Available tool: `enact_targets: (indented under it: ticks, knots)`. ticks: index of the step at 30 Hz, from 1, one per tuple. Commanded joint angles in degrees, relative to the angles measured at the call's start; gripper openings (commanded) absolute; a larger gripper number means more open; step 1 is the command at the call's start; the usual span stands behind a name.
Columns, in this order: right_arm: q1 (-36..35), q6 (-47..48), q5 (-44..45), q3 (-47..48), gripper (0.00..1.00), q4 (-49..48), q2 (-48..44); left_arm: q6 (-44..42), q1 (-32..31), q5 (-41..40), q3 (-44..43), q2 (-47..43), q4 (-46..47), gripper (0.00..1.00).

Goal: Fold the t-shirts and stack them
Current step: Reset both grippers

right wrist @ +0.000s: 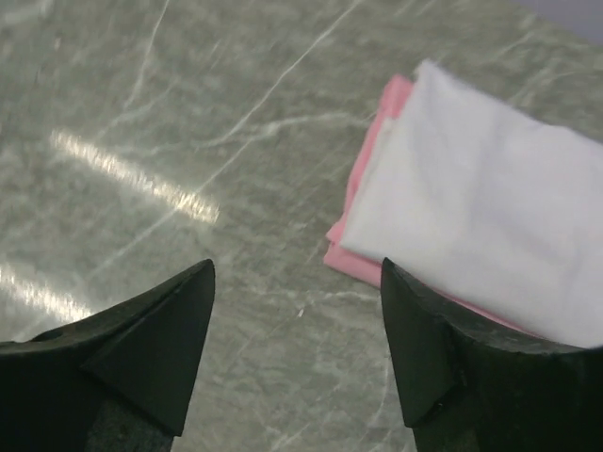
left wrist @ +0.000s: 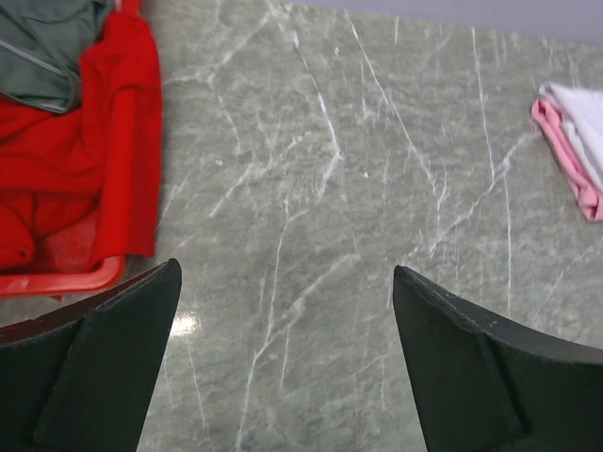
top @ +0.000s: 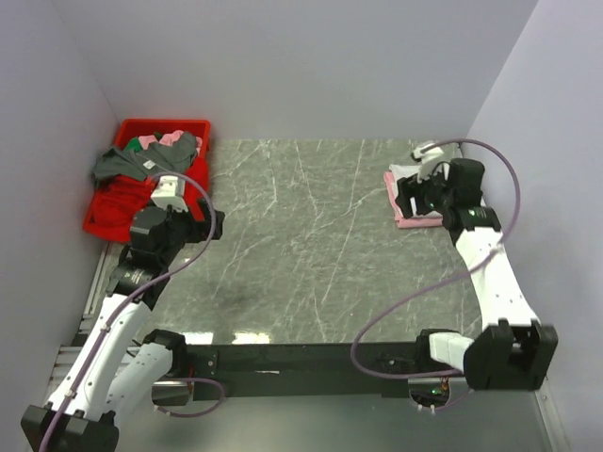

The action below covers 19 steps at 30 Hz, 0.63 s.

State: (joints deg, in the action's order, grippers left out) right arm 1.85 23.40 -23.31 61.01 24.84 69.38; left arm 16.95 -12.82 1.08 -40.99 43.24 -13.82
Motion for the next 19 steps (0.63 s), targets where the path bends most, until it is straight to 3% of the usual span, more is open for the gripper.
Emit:
enact_targets:
  ticks: [1,7,13,19]
  knots:
    - [2.36,-10.99,5.64,-4.40,0.79,-12.00,-7.67,3.35,0.25,-5.03,-3.39,-3.77,-1.19,0.99]
    - [3.87,-22.16,13.37,-11.09,0.85,-17.81,-15.94,4.93,0.25,-4.95,-3.13,-6.77,-2.96,0.99]
    - [3.87,-23.31,17.76,-10.30,0.85,-15.61,-17.18,5.46,0.25,-4.51,-2.16,-8.87,-3.93,0.99]
    - [3.87,-23.31,16.02,-10.56,0.85,-14.21,-17.71,6.25,0.25,-4.07,-0.93,-10.72,-3.84,1.00]
